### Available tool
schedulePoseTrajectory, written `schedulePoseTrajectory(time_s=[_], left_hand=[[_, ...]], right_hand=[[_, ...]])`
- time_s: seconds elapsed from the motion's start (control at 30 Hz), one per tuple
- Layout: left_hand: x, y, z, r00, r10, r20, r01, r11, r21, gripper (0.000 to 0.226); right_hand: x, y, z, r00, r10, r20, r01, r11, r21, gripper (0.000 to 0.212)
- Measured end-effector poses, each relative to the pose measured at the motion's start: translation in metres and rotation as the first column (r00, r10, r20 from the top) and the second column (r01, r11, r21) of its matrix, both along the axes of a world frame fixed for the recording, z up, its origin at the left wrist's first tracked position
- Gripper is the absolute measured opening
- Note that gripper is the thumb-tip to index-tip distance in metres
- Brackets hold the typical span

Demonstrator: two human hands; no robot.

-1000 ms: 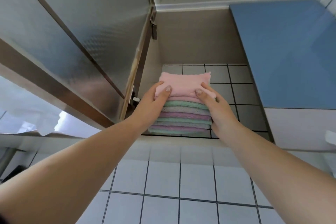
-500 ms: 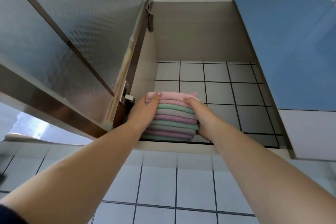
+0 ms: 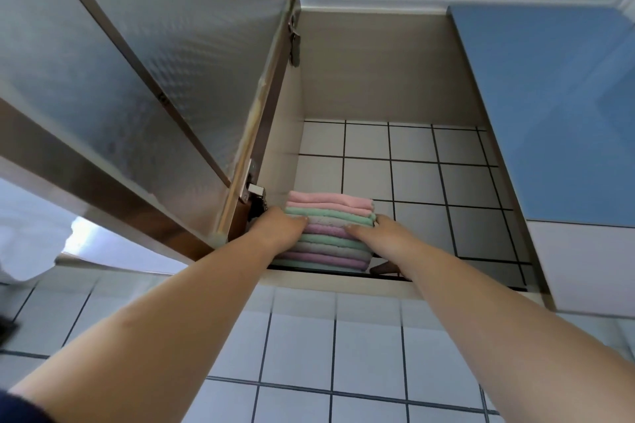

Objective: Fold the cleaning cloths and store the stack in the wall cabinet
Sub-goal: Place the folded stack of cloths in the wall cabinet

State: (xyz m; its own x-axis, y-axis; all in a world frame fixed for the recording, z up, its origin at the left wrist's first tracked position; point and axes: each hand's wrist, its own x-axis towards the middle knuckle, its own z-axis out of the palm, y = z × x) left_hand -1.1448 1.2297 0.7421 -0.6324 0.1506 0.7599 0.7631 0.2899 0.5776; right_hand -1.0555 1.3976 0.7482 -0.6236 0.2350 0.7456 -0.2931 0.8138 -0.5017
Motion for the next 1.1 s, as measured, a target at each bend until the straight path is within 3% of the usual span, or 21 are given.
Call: schedulePoseTrajectory(time_s=[0.07, 0.2, 0.37, 0.53, 0.67, 0.8, 0.9, 0.97, 1.1], left_hand=[[0.004, -0.001, -0.001, 0.999, 0.027, -0.034, -0.029, 0.998, -0.049, 0.042], [0.006, 0.003, -0.007, 0.981, 0.167, -0.098, -0.171, 0.985, -0.032, 0.039], [0.01, 0.006, -0.011, 0.952, 0.296, -0.077, -0.305, 0.936, -0.173, 0.042], [0.007, 0.007, -0.016, 0.956, 0.264, -0.128, -0.276, 0.957, -0.091, 0.055], [0.017, 0.008, -0.027, 0.893, 0.317, -0.319, -0.338, 0.941, -0.01, 0.046], [0.028, 0.002, -0.042, 0.745, 0.327, -0.581, -0.433, 0.9, -0.048, 0.037], [0.033, -0.009, -0.057, 0.638, 0.265, -0.723, -0.586, 0.776, -0.232, 0.058], [0.034, -0.013, -0.064, 0.644, 0.223, -0.732, -0.608, 0.73, -0.312, 0.063], [0.031, -0.012, -0.059, 0.721, 0.177, -0.67, -0.553, 0.73, -0.402, 0.052]], right_hand=[[0.007, 0.004, -0.001, 0.995, -0.09, 0.041, 0.089, 0.995, 0.035, 0.033], [0.002, 0.001, -0.001, 0.992, -0.107, 0.071, 0.109, 0.994, -0.024, 0.044], [-0.011, -0.01, 0.001, 0.965, -0.238, 0.112, 0.225, 0.968, 0.115, 0.046], [-0.002, -0.011, -0.006, 0.959, -0.234, 0.16, 0.198, 0.957, 0.211, 0.041], [0.013, -0.014, -0.009, 0.971, -0.212, 0.107, 0.182, 0.954, 0.24, 0.038], [0.019, -0.024, -0.022, 0.917, -0.374, -0.138, 0.394, 0.798, 0.456, 0.053], [0.022, -0.028, -0.038, 0.915, -0.33, -0.23, 0.393, 0.615, 0.683, 0.067], [0.024, -0.029, -0.04, 0.918, -0.35, -0.188, 0.36, 0.532, 0.766, 0.063], [0.024, -0.031, -0.037, 0.915, -0.402, -0.037, 0.273, 0.548, 0.791, 0.054]])
